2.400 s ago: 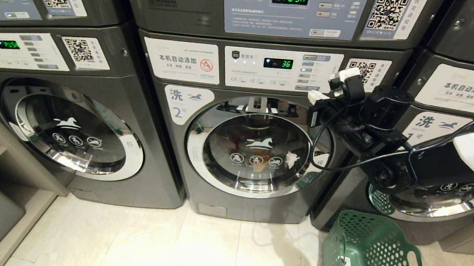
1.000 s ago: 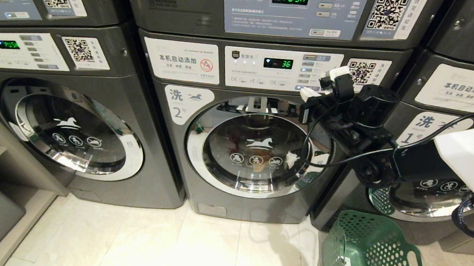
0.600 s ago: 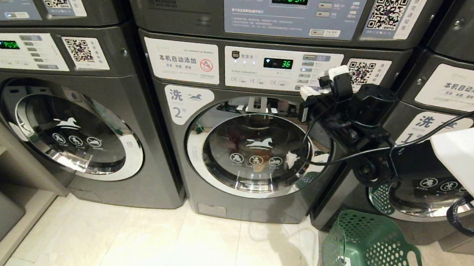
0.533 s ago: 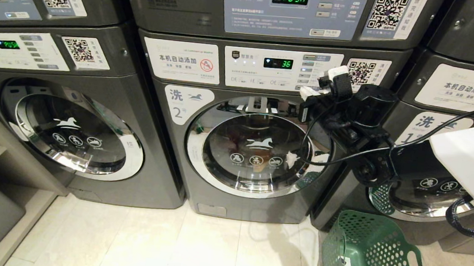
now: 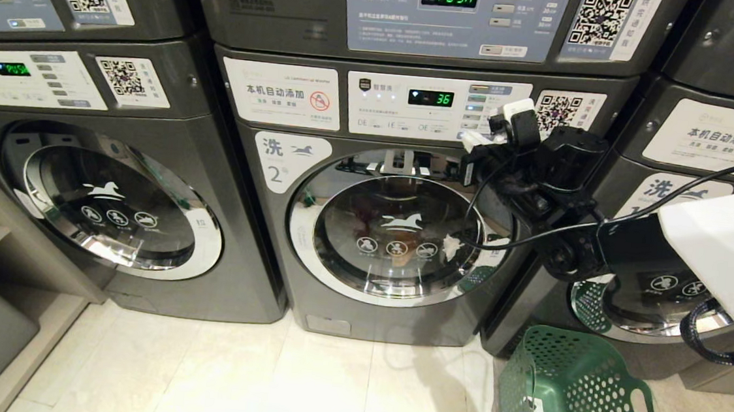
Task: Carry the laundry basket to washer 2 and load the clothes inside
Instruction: Press the washing machine switch
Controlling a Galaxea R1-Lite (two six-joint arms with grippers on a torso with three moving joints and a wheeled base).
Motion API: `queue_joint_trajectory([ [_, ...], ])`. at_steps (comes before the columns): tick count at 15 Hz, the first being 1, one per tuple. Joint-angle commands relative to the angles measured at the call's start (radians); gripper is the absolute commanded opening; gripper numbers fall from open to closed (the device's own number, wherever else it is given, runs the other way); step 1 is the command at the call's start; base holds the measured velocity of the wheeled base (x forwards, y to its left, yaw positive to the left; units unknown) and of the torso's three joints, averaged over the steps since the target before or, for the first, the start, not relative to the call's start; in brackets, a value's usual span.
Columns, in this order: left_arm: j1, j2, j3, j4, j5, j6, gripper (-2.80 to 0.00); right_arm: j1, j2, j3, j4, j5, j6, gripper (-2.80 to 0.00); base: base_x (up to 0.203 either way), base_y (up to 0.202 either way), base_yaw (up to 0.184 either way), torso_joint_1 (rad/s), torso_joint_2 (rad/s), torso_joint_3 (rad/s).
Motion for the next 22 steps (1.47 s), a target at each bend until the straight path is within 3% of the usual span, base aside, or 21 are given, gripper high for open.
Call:
queue_joint_trajectory([
  [1,0.000,-0.002,0.000,0.000,0.000,0.000,-2.80,0.000,0.005,-0.002,-0.006,-0.001,-0.002,-2.80,0.000,0.000,0.000,0.000,0.00,0.000],
  [4,0.000,-0.002,0.000,0.000,0.000,0.000,-2.80,-0.005,0.001,0.001,-0.006,-0.004,-0.006,-2.80,0.000,0.000,0.000,0.000,0.00,0.000],
  [7,0.000,-0.002,0.000,0.000,0.000,0.000,-2.80,-0.020,-0.008,0.006,-0.007,-0.055,-0.006,-2.80,0.000,0.000,0.000,0.000,0.00,0.000],
  [22,0.000,-0.002,0.000,0.000,0.000,0.000,-2.80,0.005,-0.026,0.046,-0.010,-0.042,-0.006,-2.80,0.000,0.000,0.000,0.000,0.00,0.000],
])
